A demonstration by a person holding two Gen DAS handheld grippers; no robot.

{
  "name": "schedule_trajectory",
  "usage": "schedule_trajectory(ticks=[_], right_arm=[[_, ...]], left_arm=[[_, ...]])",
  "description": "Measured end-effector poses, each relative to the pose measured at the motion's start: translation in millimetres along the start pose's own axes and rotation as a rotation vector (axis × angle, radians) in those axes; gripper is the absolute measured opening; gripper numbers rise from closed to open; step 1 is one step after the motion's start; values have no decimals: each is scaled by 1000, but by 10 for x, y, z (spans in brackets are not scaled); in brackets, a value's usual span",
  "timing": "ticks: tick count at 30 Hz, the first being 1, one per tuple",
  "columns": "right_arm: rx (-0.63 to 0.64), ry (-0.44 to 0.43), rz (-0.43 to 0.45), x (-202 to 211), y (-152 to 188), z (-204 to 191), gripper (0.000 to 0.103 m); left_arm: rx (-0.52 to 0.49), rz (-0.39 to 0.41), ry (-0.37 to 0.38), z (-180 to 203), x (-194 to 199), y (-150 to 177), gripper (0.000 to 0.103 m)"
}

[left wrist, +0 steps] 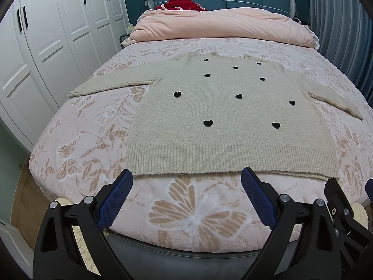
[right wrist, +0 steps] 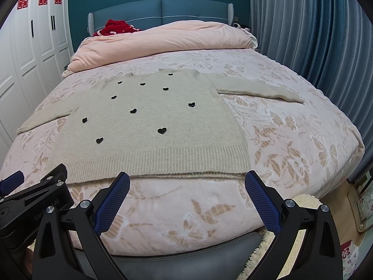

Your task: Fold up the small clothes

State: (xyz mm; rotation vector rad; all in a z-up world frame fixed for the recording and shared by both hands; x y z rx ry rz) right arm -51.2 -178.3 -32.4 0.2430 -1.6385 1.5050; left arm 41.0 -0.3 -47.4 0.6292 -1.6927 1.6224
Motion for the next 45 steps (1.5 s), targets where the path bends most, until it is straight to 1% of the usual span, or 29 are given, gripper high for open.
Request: schedule_trajectory(ticks=[14,19,24,28,32,35,37,38,39,41,43,45], right_arm=[[-1,1,-3,-12,10,-11,98],[-3,2,-18,-65,114,37,98],[-4,4,-38,-139,189,46,98],[-4,8,-56,-179,130,-6,98],[-6,4,-70,-204,149,-16,98],[0,-11,-78,-250,126,-29,98],[7,-56,-92,-311,100,-38,98],[14,-81,-99,-355,82,-44,98],[24,-88,-97,-401,45,-19,98],[19,-72,-75,-516,-111,137,98],[-38,-74,-65,-704,-348,409,98],[-122,-79,-81,-998,-641,763,98]], left_arm=[[0,-3,-1,-5,7,8,91],[-2,-9,-4,0,-3,58,91],[-3,-30,-8,-4,-124,133,91],[-3,-42,-10,8,-166,148,91],[-5,-52,-13,13,-199,154,91],[-6,-64,-6,15,-238,153,92],[14,-77,15,-2,-266,136,96],[33,-77,33,-22,-276,117,96],[53,-76,45,-47,-282,91,96],[94,-69,72,-105,-298,-1,98],[125,-50,98,-166,-308,-111,98],[152,-26,101,-251,-340,-247,98]])
Point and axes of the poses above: each gripper's, at about its wrist camera, not at the fingertips, and x roughly against the way its jaws point, z to its right, y to its underside, the point moved 7 cm from there along -x, roughly the way its jaws point, and after that the axes turned 8 degrees about y, right-handed, at the moved point
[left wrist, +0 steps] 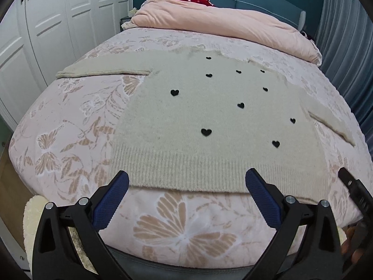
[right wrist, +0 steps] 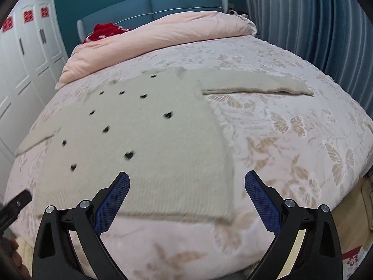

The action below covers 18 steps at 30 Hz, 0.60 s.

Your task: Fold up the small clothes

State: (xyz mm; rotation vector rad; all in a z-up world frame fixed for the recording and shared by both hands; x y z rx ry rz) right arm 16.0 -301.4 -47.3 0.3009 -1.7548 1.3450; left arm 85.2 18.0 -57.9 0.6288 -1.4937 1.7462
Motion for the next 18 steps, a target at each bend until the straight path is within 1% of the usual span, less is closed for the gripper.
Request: schedule_trajectory(ticks=[2,4,6,8,11,13,14,15,17,18], right_arm=[[-109,-28,-29,-331,-390,379,98],[-245,-46,-67,-732,-758,807,98],[-373,-34,-89,-1139,-1071,1244,98],[-496,-23,-107,-1518,-1284,1648,98],[-687,-19,-118,-1964,-1459,2163,98],[-777,-9,-125,-2191,-1519,2427,97],[-812,-10,-125,-2287,-1545,2532,94],[-840,-16,-124,-2375,-1569,2607,88],[-878,-30,-130,-2529,-1603,2700,82],[-892,-25,-131,-2597,-1624,2745,74]], left_arm=[[21,16,-1,-51,-46,-131,98],[48,7,19,-99,-133,-234,98],[80,-7,22,-161,-236,-306,98],[101,-9,20,-220,-324,-361,98],[129,-14,21,-268,-449,-407,98],[140,-22,26,-286,-540,-417,98],[142,-27,23,-290,-589,-417,98],[143,-32,19,-293,-637,-416,98],[142,-42,18,-288,-725,-416,98],[142,-45,16,-283,-765,-417,98]])
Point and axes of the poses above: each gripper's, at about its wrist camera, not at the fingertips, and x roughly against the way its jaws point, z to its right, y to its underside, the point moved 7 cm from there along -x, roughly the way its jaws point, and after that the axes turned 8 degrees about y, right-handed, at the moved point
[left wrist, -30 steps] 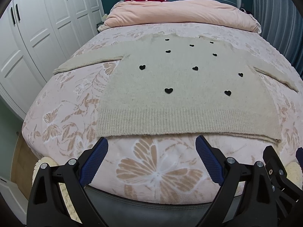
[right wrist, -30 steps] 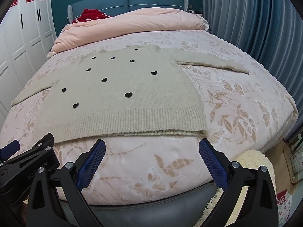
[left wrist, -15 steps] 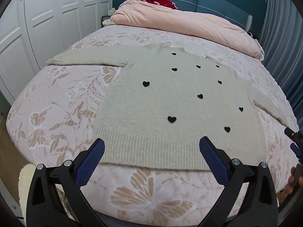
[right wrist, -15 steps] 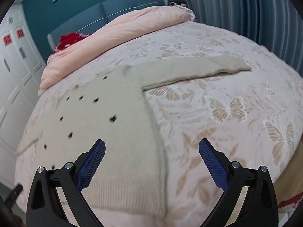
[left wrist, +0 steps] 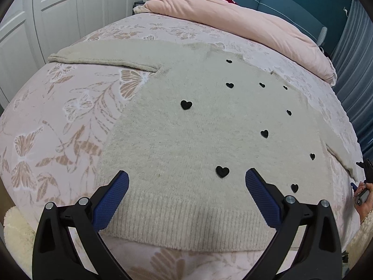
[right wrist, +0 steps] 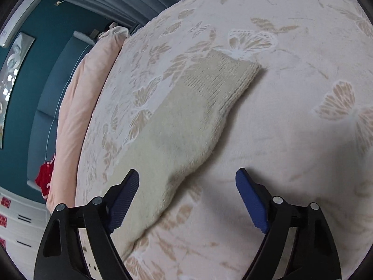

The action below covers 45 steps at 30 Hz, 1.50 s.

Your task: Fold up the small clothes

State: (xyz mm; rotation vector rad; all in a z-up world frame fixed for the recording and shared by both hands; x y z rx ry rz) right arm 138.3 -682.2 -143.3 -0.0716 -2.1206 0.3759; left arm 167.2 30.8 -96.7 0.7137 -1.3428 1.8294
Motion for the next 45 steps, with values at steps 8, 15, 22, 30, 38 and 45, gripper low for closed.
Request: schedule_trajectory(ticks=[8,15,22,30,38,45], right_arm=[[-23,-155,68,87,-252,-510,11],[546,-626,55,1218,1045,-2800,10],[995,-673,-307,912,3727,-3621,24],[920,-435,-392,301,4073,-2465,34],[650,-321,-307,44,2971,-1886,59],[467,-359,-326,-324,2671,-2019,38]], left_arm=[[-22,-12,29,25,-134,-63,98],[64,26,118,-85,-70,-219,98],[194,52,215,-220,-45,-492,98],[272,0,360,-207,-598,-1121,98],[443,-159,408,77,-1855,-1478,98],[441,-92,366,173,-2008,-1789,28]])
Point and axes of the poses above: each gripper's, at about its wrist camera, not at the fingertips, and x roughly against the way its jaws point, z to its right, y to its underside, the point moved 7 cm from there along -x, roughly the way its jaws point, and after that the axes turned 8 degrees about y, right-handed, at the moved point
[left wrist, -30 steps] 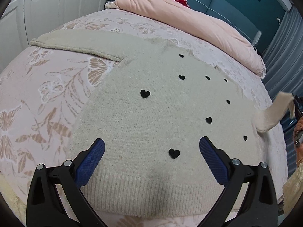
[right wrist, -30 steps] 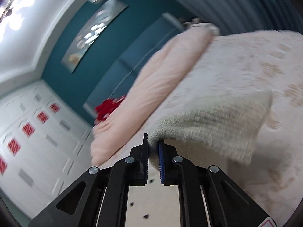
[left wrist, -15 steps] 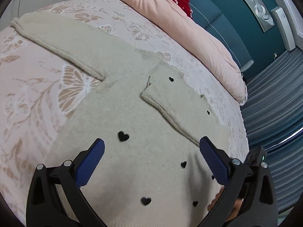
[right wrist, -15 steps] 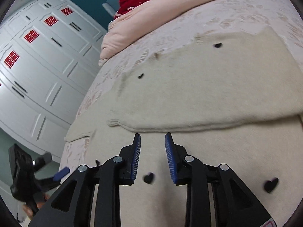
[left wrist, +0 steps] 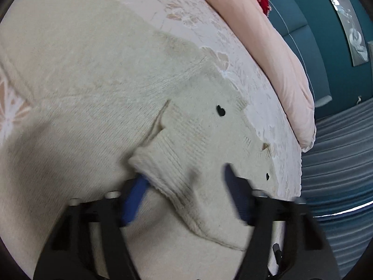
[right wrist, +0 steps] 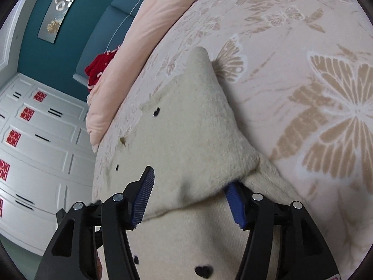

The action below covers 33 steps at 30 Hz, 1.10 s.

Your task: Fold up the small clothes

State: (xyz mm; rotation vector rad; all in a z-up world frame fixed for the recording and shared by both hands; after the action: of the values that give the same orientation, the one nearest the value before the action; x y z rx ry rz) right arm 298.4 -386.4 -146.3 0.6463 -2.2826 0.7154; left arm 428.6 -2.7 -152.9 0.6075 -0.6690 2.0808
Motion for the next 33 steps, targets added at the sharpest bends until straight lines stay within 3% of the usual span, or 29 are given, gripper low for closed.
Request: schedule_trajectory(ticks=[1,6,8,10,11,13,16,21,24,26,27,30,33], right_arm=[[6,-16,12,1,-64,-68,7],[130,-164,207,516,-262,-586,8],[194,-59,215,428,-228,-498,8],[222,138,71,-19,-114,-155,7],[213,194,16,-141,-30,40,7],[199,156,31,-94,12,109,7],[182,153,61,131,13,49,10],[332,189,266,603,-13,-365,10],[393,239,219,319,-126,-470,10],[396,362,98,-105,-93,-231,10],[368,414,27,-277,-44,-63,3],[334,347,91,-36,23,-136,5],[350,404,94,148,233,-103,9]], left_arm=[[-29,-21,52,104,-24,-44,8],[-201,148,150,645,470,-349,7],[-235,171,125,597,531,-372,7],[-252,122,22,314,346,-294,8],[-250,80,-36,131,214,-221,8],[-223,25,-102,-197,53,-52,8],[-219,59,-60,-361,86,52,10],[-216,69,-48,-370,63,32,10],[-255,79,-61,-351,73,72,10],[-253,84,-60,-361,73,75,10],[-247,82,-57,-365,72,69,10],[-233,69,-38,-383,96,61,11],[-191,76,12,-415,300,38,19]])
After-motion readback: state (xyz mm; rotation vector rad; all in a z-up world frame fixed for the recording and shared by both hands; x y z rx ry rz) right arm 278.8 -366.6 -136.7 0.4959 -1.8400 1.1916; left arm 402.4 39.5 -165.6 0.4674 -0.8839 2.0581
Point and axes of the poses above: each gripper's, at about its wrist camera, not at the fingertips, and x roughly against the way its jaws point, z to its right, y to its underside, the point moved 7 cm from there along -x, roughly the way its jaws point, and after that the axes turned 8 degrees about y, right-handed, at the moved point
